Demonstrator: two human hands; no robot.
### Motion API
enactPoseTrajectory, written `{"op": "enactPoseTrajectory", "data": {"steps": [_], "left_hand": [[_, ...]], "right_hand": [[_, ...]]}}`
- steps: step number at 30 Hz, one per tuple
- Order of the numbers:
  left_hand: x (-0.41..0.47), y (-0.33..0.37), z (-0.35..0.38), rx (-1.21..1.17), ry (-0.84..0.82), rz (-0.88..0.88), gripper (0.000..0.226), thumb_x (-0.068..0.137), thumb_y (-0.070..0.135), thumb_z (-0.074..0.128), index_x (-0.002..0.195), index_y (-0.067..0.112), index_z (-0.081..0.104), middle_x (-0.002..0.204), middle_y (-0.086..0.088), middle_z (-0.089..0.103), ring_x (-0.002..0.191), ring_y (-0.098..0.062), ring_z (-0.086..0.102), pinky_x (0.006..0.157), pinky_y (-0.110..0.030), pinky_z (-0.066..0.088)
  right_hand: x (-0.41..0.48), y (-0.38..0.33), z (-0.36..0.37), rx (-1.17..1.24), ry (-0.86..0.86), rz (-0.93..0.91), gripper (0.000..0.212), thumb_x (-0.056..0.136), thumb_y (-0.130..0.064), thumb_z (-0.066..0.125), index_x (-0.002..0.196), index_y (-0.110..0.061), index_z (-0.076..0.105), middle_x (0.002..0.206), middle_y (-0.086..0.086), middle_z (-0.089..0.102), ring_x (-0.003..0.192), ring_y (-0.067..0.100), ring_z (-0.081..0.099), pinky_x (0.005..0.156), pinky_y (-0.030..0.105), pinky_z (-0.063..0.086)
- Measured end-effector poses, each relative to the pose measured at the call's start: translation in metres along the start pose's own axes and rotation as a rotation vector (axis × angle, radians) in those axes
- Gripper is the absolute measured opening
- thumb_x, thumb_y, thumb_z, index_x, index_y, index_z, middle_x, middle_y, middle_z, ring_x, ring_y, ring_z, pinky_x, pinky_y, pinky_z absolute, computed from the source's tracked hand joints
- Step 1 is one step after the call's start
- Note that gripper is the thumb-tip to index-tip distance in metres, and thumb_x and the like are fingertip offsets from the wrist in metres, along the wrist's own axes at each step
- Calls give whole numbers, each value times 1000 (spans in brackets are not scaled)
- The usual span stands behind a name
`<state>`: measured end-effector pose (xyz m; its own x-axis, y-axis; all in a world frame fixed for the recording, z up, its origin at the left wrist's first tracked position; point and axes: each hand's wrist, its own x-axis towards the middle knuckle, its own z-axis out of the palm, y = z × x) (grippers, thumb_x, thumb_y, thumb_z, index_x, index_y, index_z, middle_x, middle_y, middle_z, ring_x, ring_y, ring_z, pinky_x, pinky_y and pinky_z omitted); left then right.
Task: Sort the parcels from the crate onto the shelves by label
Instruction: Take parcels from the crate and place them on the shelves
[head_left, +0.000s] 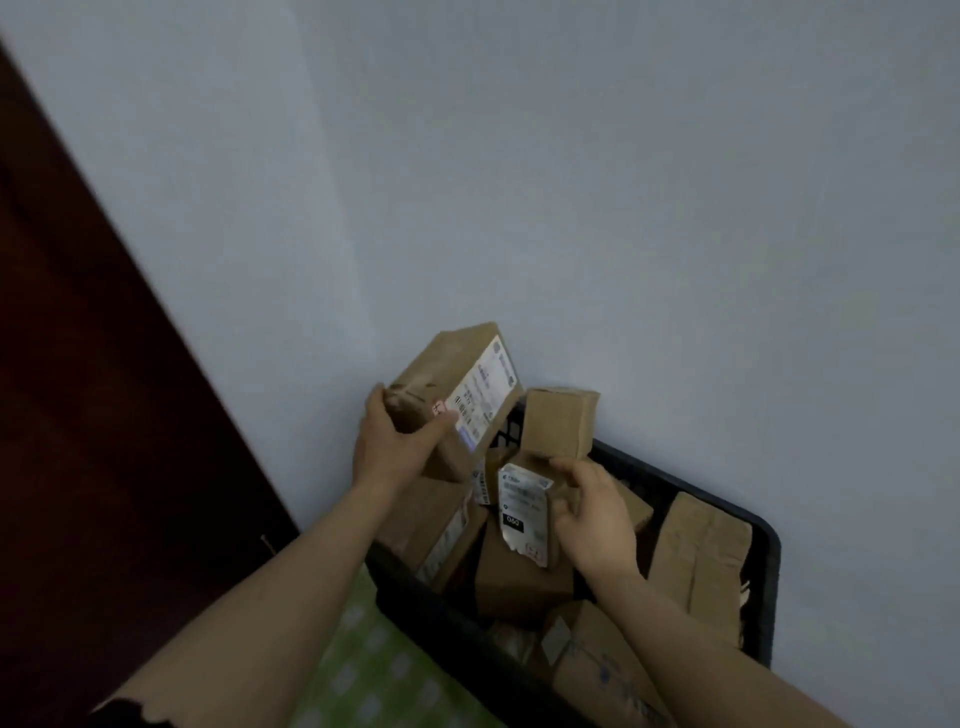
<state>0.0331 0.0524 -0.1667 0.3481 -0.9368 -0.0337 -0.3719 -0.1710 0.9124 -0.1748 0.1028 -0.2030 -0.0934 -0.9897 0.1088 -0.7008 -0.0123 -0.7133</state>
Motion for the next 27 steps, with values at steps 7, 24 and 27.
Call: {"op": "enactPoseTrajectory", "data": {"steps": [7,24,27], "left_hand": [[-129,21,-78,-363,-27,-167,30,87,41,62,113,25,61,112,-2,65,97,-18,64,70,-36,57],[-335,12,-248,-392,146,-213,62,78,60,63,126,22,59,112,-2,71,105,-20,65,92,-36,49],[-355,3,-271,-469,328,-254,108,56,79,64,145,23,37,137,-11,53,125,-22,50,107,-42,37]], "right_hand": [[-52,-42,-34,811,-230,327,54,89,-40,61,136,-19,44,125,4,54,106,20,54,80,33,48],[-190,-146,-24,926,-1008,205,39,73,-36,67,110,-23,63,105,3,72,102,24,63,81,38,48],[-220,-173,-8,1072,-955,295,26,85,-33,64,108,-22,61,110,10,69,102,27,64,91,45,49]]}}
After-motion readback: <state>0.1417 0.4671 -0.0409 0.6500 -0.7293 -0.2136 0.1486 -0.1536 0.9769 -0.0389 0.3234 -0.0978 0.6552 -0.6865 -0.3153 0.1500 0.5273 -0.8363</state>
